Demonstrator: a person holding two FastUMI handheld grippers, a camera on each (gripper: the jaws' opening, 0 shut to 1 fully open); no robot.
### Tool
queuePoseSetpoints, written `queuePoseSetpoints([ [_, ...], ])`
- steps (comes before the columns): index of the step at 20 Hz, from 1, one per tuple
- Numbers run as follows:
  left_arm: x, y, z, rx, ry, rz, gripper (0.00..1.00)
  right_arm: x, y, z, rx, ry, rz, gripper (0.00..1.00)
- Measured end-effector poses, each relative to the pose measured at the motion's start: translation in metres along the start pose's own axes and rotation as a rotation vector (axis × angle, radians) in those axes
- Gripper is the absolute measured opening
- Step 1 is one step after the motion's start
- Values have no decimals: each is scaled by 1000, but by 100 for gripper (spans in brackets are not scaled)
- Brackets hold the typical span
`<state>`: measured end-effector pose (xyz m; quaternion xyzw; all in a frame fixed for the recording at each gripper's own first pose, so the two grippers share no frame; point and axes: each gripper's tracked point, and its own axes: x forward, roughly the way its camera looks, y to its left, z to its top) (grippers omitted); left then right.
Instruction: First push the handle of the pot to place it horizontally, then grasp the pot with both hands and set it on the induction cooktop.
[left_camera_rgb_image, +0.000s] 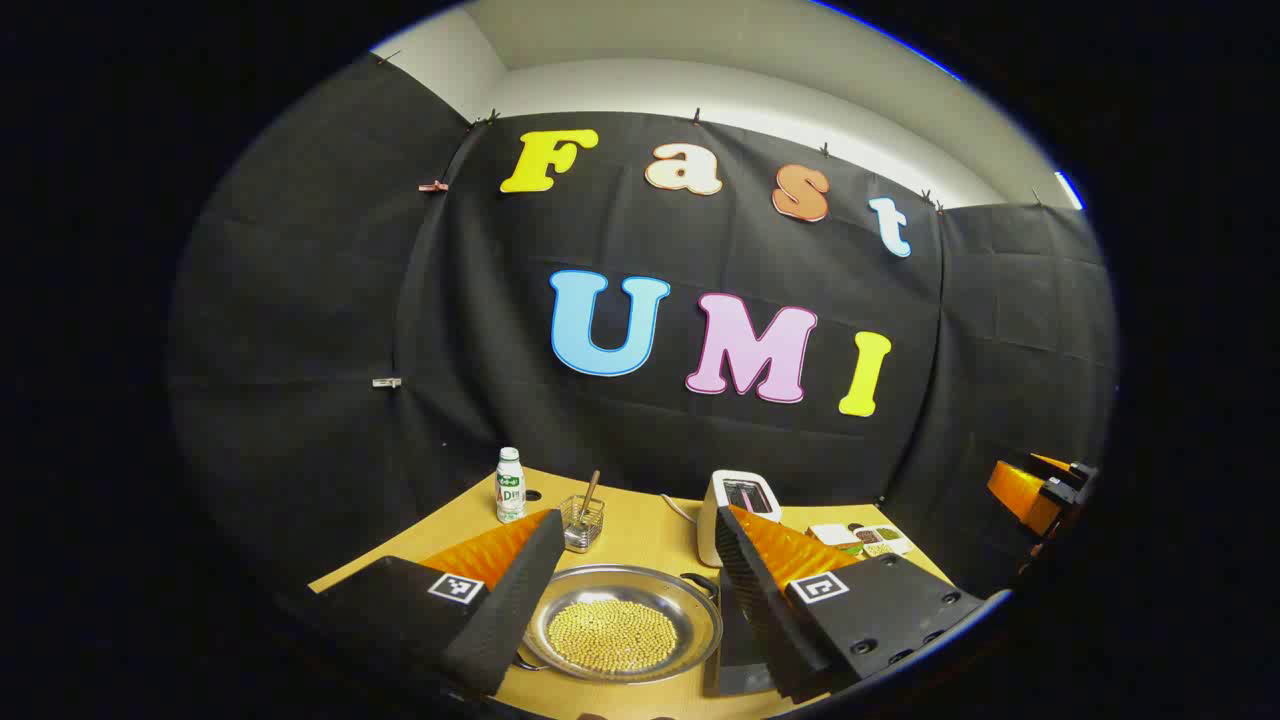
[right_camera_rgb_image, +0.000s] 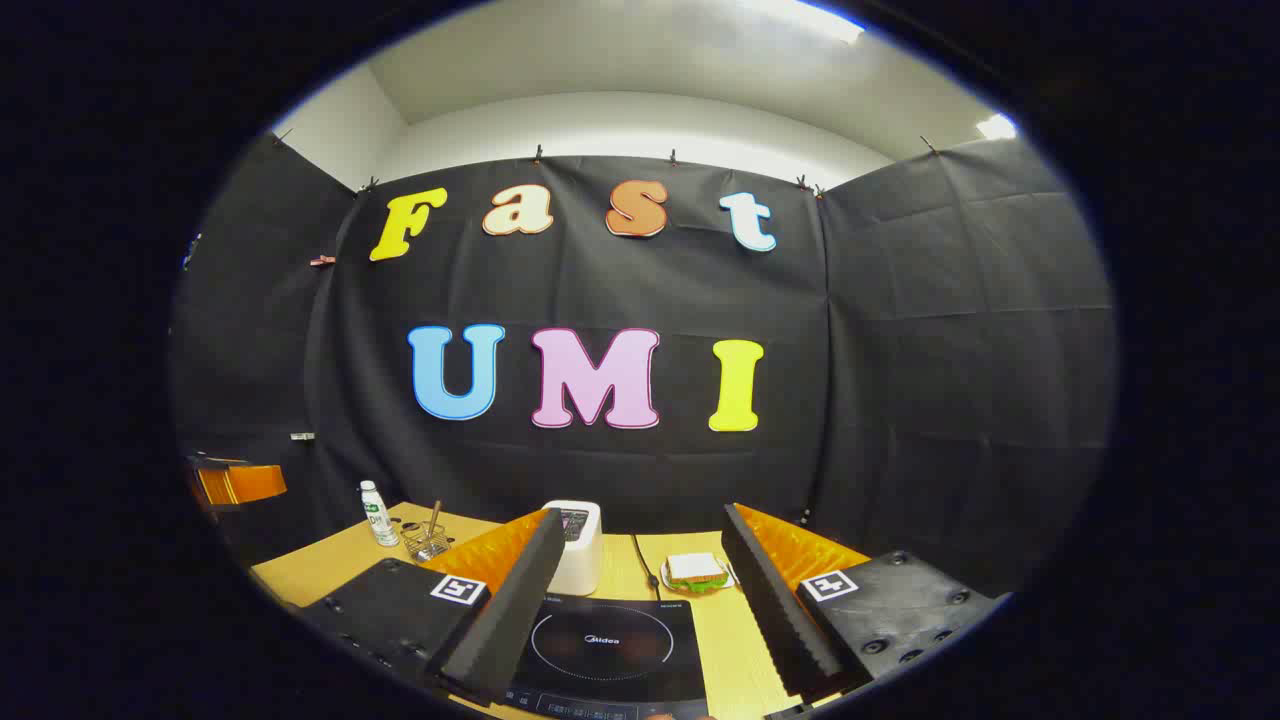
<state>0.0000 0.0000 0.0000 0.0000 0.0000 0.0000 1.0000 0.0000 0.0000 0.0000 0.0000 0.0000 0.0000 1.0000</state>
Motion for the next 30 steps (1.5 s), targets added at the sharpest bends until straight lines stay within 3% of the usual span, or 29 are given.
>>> queuePoseSetpoints([
  [21,-14,-19,9,78,-26,-60,95,3,-10,1,63,35,-7,98],
  [30,-1,-12,-17,40,56,-84,95,-7,-20,-6,71,35,-39,98],
])
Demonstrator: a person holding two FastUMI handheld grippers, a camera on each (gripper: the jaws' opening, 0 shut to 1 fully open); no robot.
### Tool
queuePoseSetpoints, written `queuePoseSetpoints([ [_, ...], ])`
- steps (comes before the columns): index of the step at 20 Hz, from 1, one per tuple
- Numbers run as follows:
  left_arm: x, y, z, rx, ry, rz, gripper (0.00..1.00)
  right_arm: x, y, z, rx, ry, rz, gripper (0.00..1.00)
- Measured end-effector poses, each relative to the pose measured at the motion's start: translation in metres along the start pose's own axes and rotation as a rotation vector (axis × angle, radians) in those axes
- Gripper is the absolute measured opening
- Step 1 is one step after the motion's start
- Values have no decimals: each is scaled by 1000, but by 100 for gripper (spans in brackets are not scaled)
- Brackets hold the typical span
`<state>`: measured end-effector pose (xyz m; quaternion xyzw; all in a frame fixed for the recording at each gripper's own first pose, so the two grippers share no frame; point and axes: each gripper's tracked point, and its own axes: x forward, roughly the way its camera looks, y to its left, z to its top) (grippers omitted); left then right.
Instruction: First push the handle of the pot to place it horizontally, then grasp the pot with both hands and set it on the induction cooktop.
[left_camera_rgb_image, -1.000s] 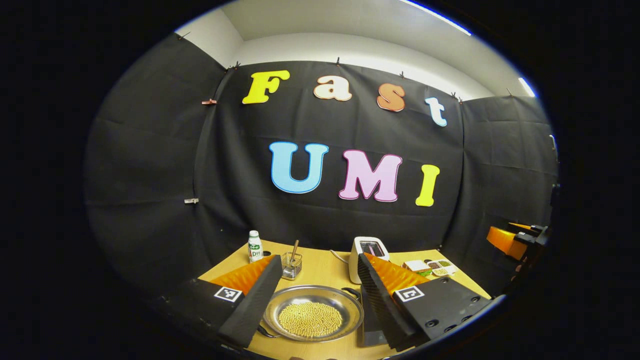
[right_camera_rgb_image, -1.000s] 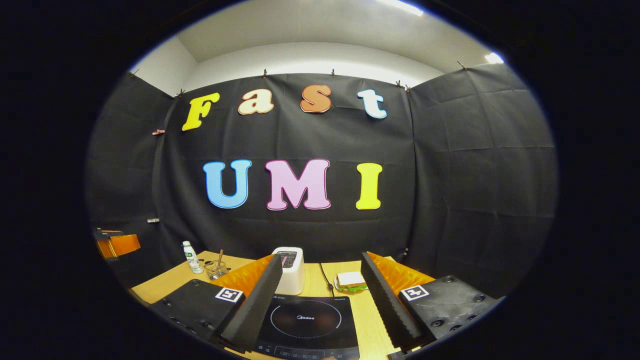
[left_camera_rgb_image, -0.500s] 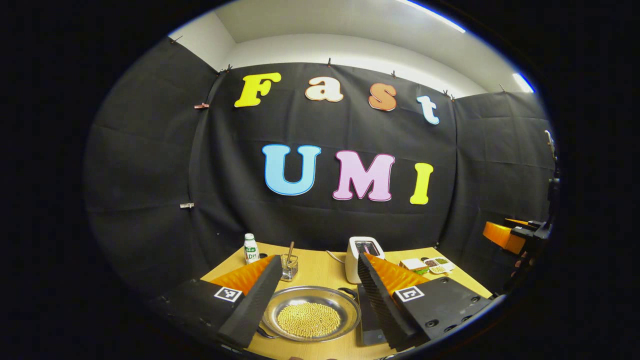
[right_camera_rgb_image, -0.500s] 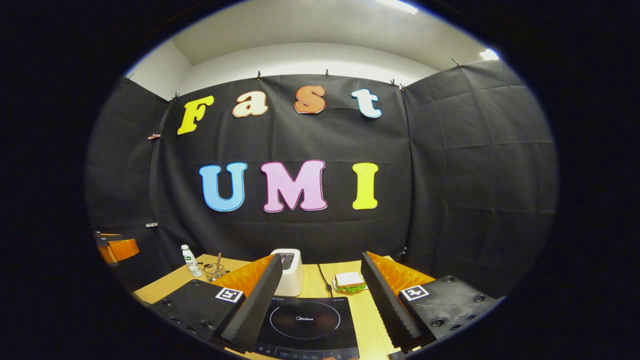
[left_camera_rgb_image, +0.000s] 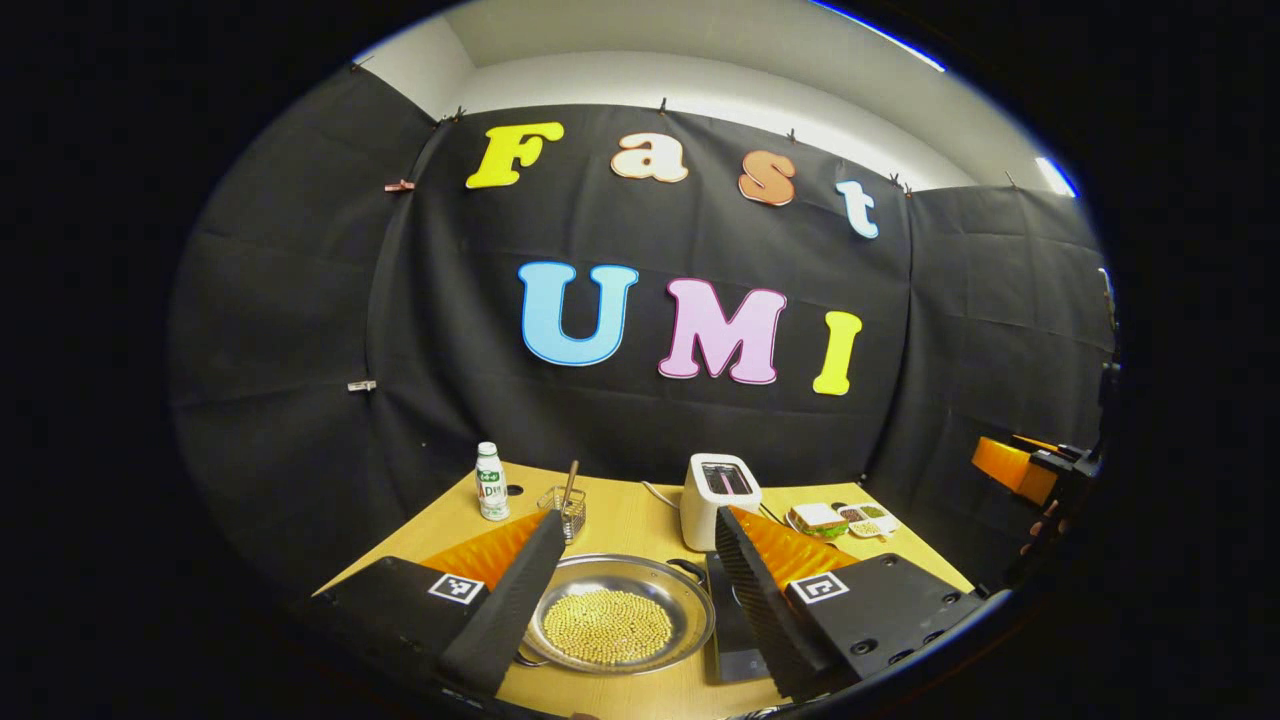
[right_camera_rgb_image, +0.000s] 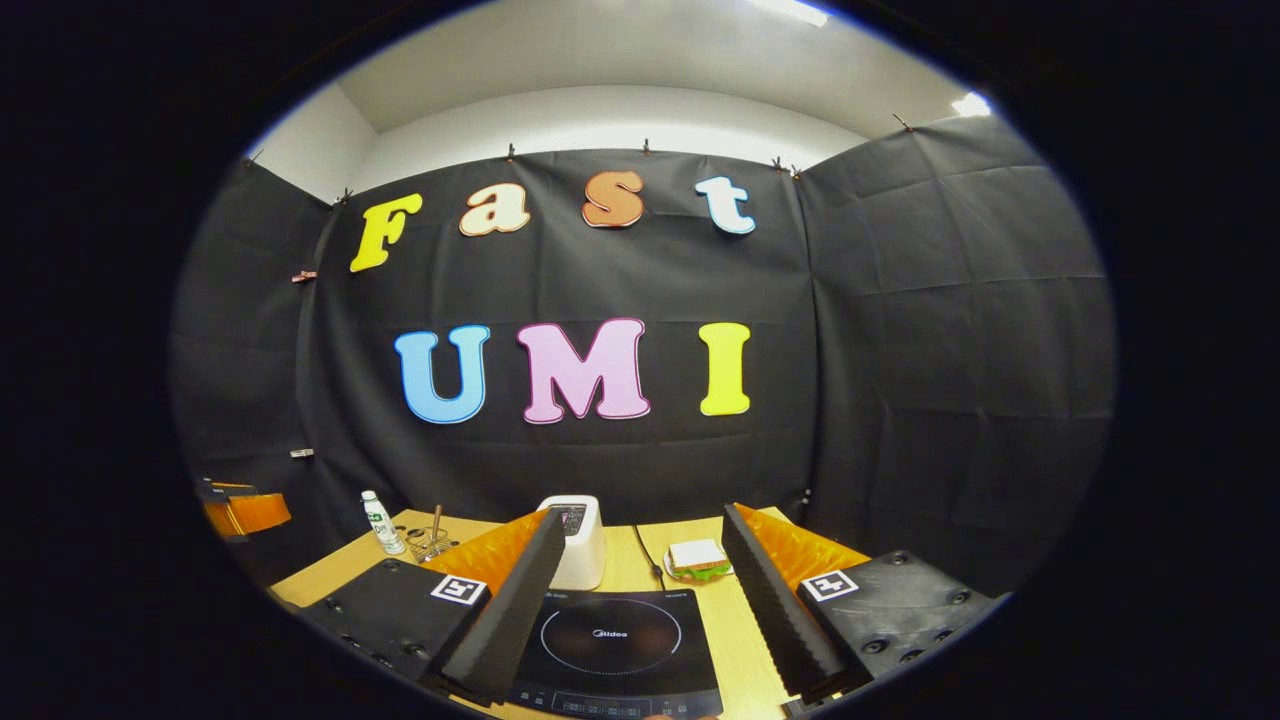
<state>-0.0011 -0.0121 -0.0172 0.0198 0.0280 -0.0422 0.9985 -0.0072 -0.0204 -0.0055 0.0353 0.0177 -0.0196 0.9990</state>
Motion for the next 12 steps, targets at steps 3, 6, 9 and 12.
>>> queuePoseSetpoints([
  [3,11,2,-7,-20,37,-31,95,-1,-9,-1,5,3,-27,98],
  [6,20,6,-26,-32,103,-59,83,-2,-15,-4,12,11,-42,98],
  [9,28,19,-58,-37,206,-51,59,0,-14,-10,6,20,-43,98],
  [12,28,34,-80,-67,272,-48,27,2,-14,-17,1,40,-44,98],
])
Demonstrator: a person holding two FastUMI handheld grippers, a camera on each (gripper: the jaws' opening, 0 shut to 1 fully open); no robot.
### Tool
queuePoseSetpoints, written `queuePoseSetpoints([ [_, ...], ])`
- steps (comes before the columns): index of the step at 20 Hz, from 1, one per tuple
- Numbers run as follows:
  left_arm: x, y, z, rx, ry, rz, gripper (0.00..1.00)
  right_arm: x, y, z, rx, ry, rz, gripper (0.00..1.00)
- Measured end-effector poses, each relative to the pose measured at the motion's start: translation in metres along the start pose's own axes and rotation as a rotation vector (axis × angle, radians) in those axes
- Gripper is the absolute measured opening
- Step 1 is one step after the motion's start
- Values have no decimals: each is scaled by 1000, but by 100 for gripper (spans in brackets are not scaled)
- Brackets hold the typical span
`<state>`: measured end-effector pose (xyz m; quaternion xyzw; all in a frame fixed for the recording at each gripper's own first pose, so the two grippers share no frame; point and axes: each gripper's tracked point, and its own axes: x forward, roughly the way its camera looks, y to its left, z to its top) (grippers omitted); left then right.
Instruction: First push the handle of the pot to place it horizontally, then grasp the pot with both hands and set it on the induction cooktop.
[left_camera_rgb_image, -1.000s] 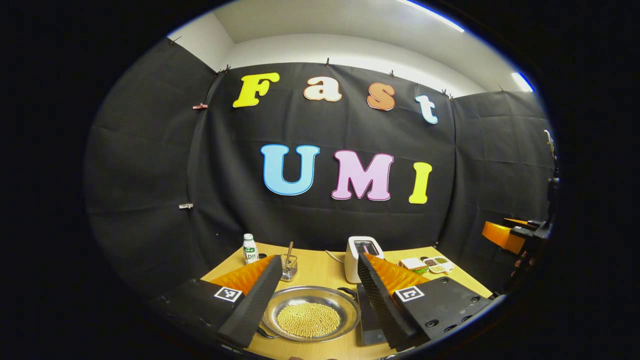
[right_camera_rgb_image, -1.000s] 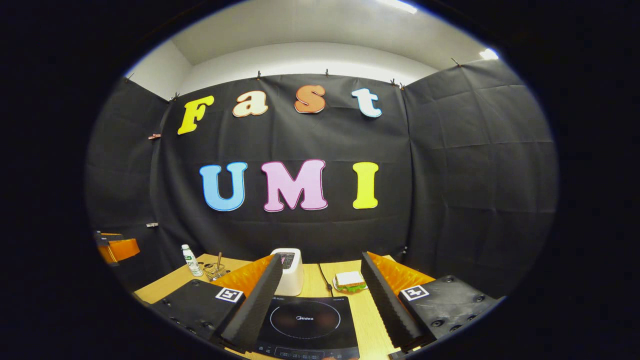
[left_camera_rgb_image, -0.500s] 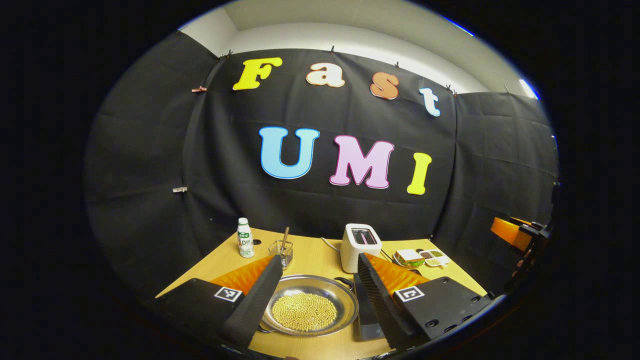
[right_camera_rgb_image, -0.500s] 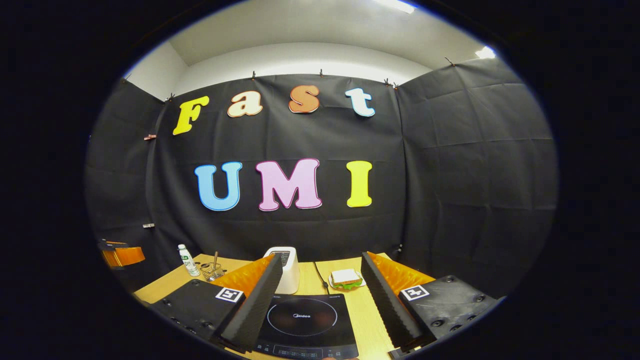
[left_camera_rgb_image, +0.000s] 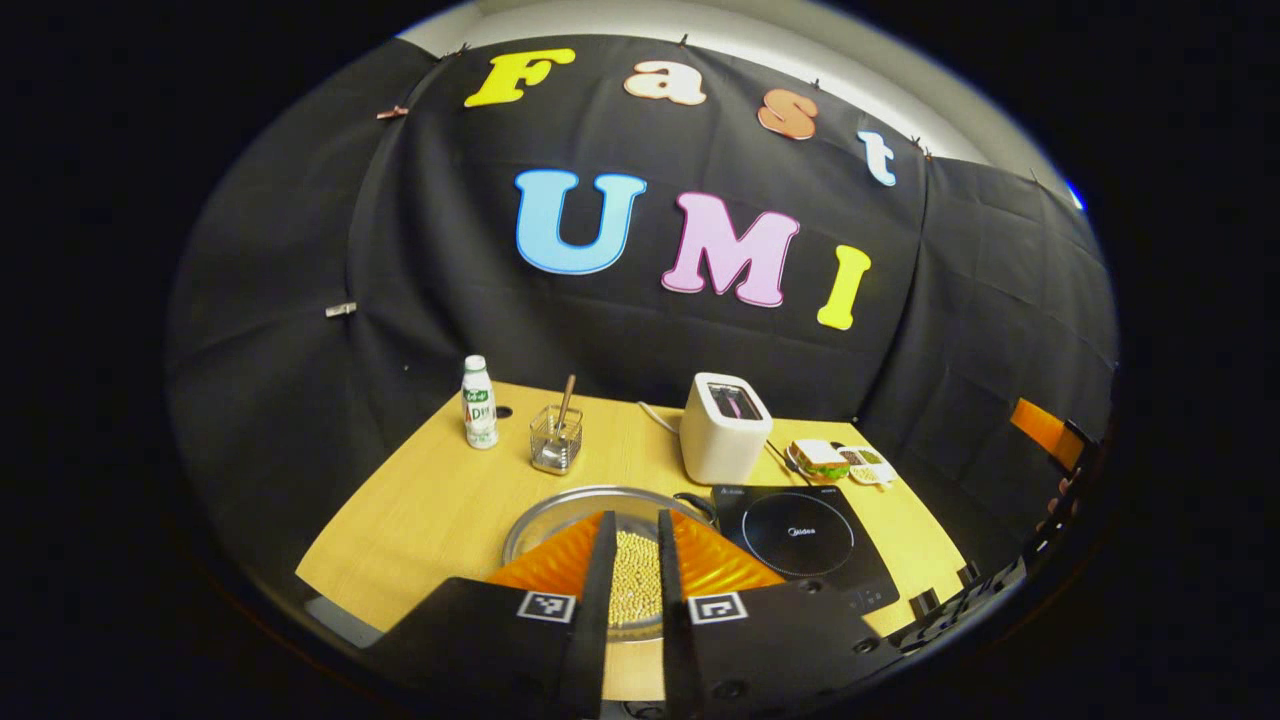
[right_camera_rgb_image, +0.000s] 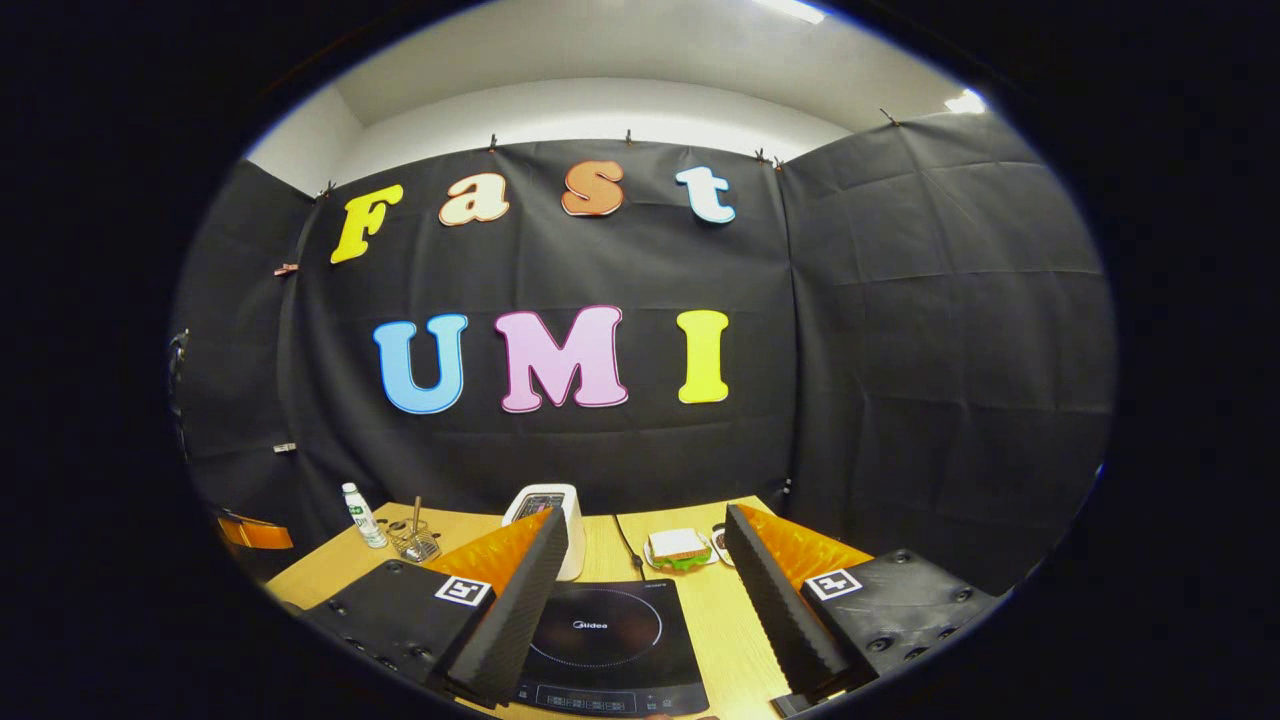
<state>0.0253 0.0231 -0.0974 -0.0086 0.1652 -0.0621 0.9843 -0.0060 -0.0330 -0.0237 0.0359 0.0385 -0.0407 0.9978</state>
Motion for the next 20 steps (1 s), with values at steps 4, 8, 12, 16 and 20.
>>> queuePoseSetpoints([
  [4,7,24,-41,-62,124,9,5,4,3,-4,-7,8,0,98],
  [8,14,32,-87,-103,224,-33,5,8,9,-16,-15,27,9,98],
  [12,18,32,-141,-75,337,-67,5,15,12,-33,-17,62,9,98],
  [16,24,44,-177,-7,435,-89,5,16,17,-43,-42,90,17,98],
  [20,37,52,-200,-11,521,-123,5,13,20,-55,-56,128,21,100],
])
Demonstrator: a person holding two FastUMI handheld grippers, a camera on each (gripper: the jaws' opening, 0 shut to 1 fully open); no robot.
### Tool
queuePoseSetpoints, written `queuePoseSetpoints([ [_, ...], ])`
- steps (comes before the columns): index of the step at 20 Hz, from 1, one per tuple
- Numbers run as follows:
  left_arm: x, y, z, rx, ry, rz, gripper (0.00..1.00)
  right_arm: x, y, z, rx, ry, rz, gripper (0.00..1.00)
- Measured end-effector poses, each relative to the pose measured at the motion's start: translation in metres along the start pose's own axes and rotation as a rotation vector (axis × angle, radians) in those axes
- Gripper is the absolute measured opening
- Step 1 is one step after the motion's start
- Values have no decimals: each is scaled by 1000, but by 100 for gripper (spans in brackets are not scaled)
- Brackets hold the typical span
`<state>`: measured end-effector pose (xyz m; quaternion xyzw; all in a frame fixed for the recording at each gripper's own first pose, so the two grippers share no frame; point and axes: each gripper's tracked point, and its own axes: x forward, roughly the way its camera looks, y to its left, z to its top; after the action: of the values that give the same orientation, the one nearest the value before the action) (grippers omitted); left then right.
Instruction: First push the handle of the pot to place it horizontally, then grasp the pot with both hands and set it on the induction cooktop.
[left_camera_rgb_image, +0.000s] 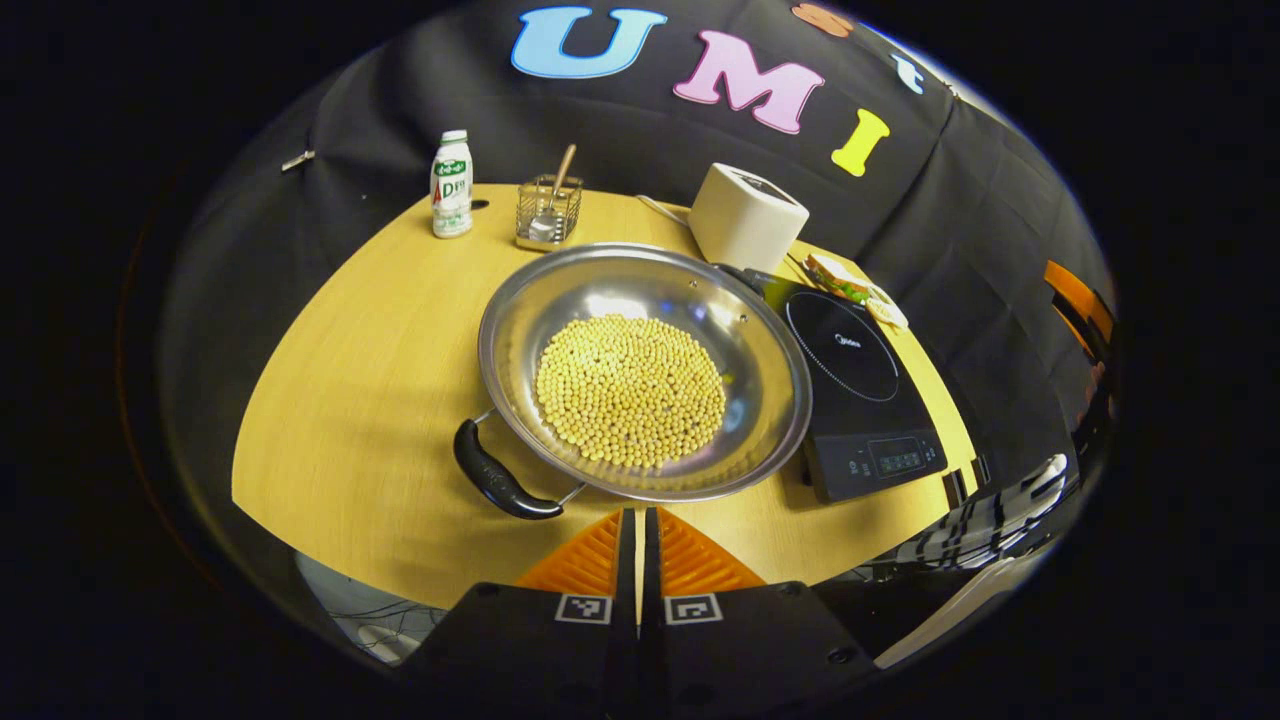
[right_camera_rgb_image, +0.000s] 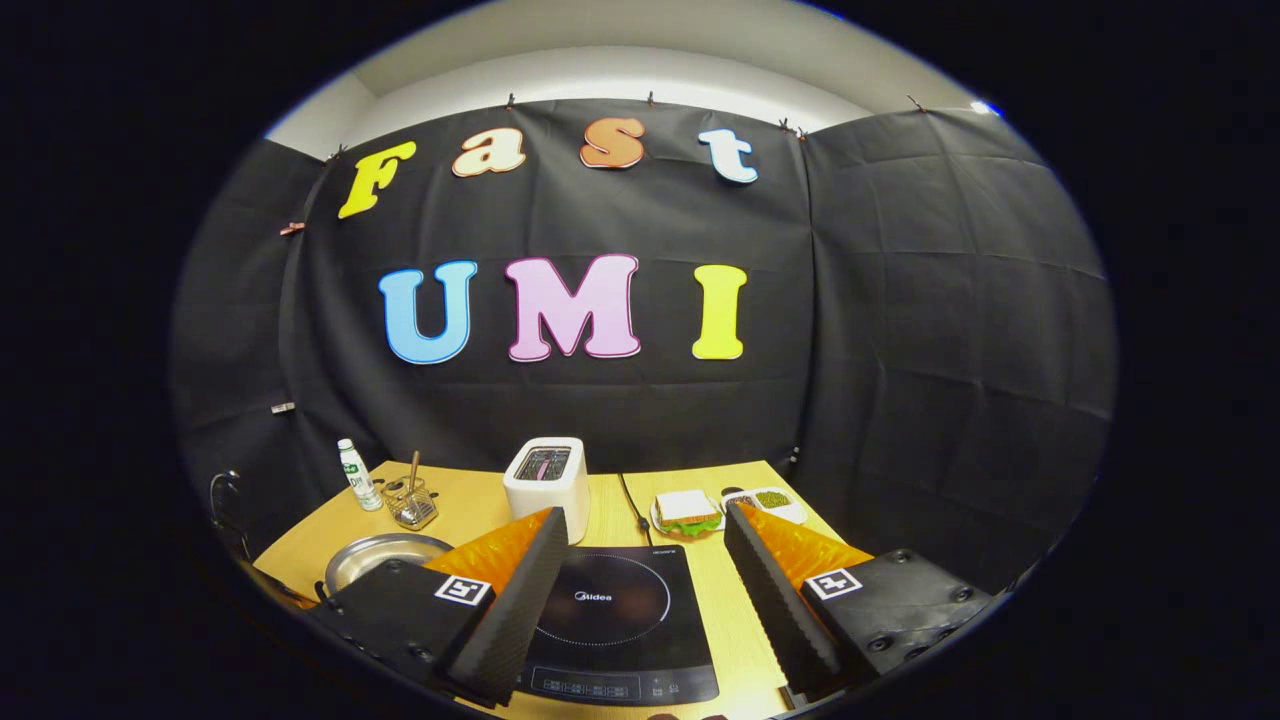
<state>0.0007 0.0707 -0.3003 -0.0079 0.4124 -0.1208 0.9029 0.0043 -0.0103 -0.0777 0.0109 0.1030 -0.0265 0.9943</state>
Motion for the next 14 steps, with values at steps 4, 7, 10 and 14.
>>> queuePoseSetpoints([
  [4,14,18,-2,27,46,22,5,2,3,-5,-6,19,1,98],
  [7,16,21,-1,27,68,14,5,4,9,-7,2,18,8,98],
  [10,17,38,4,50,74,44,5,7,15,-11,-1,29,9,98],
  [14,19,54,10,21,82,57,5,12,19,-21,8,51,3,98],
])
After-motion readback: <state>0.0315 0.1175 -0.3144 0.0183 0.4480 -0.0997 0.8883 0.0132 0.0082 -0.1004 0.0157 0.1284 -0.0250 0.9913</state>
